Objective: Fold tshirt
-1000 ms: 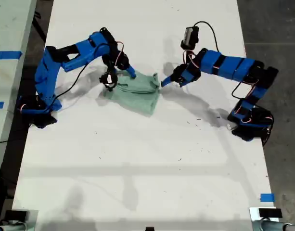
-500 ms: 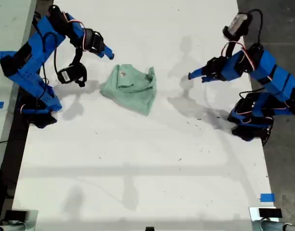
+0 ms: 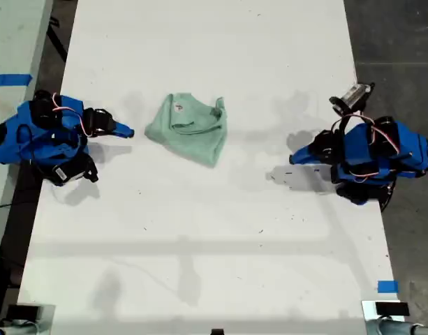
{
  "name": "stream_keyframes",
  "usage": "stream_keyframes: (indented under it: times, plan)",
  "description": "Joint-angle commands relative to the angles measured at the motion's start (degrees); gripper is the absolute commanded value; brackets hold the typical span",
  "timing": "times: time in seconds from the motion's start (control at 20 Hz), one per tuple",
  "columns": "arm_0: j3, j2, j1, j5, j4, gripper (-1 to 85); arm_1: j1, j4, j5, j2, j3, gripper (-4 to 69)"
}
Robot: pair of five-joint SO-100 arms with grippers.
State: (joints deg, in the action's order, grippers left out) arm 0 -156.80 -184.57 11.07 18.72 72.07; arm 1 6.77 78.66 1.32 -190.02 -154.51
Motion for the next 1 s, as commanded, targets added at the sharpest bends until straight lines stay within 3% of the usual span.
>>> stream_keyframes:
  times: [0.0,0.1,0.15,0.2,0.3,0.4,0.45,0.95]
  plan:
    - [-10.46,-6.42,-2.55,-2.72,-1.85,2.0,-2.9,-1.49,4.66,-2.64,-6.59,-1.2]
    - [-16.26,-5.71,-2.37,-4.31,-2.2,5.1,-3.78,-5.19,10.81,-2.72,-13.62,-0.8]
    - [-16.08,-5.8,-0.62,-4.66,4.92,5.5,-3.25,-6.94,14.33,-2.64,-17.23,-1.4]
    - [-16.0,-6.15,1.58,-7.21,8.61,5.3,-3.52,-7.56,9.32,-1.93,-17.31,-1.5]
    - [-16.08,-6.15,5.36,-6.86,8.7,6.2,-3.25,-7.65,-6.5,-2.64,-17.4,-0.6]
    - [-16.08,-6.15,8.0,-6.86,8.7,6.3,-3.34,-7.65,-29.27,-2.64,-17.4,-0.4]
    - [-16.08,-6.15,8.96,-6.86,8.7,6.3,-3.16,-7.12,-36.12,-2.64,-17.23,-0.5]
    - [-16.08,-6.15,10.46,-6.86,8.7,6.3,-3.25,-7.03,-35.77,-2.64,-17.14,-0.8]
